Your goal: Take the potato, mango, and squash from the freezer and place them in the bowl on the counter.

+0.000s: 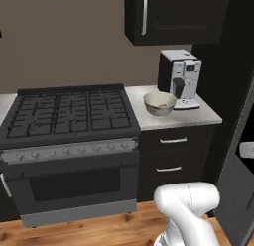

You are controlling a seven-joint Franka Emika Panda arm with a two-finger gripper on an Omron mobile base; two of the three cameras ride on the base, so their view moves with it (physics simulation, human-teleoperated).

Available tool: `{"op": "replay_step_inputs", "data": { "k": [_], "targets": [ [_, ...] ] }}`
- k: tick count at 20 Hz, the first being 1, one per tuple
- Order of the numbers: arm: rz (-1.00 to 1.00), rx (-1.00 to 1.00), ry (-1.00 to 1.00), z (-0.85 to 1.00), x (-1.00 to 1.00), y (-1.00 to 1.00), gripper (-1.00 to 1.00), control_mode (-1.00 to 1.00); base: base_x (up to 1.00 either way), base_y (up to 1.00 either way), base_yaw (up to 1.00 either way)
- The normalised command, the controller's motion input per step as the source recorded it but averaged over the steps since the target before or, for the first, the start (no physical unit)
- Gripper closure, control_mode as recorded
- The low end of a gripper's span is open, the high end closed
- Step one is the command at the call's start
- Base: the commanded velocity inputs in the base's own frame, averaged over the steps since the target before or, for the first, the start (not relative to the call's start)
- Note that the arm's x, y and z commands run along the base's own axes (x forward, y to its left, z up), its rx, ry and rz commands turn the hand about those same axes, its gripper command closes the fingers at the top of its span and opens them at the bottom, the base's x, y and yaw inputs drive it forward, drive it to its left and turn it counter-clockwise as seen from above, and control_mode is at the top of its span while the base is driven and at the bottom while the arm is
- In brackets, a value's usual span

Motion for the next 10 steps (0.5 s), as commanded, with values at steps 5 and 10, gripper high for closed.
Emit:
{"op": "replay_step_inputs", "data": {
  "k": [5,10],
  "targets": [
    [0.00,0.00,0.00,0.00,0.00,0.00,-1.00,1.00,-0.95,-0.77,-0.09],
    [0.00,0.00,0.00,0.00,0.00,0.00,-1.00,1.00,-0.38,-1.00,-0.01]
  ]
}}
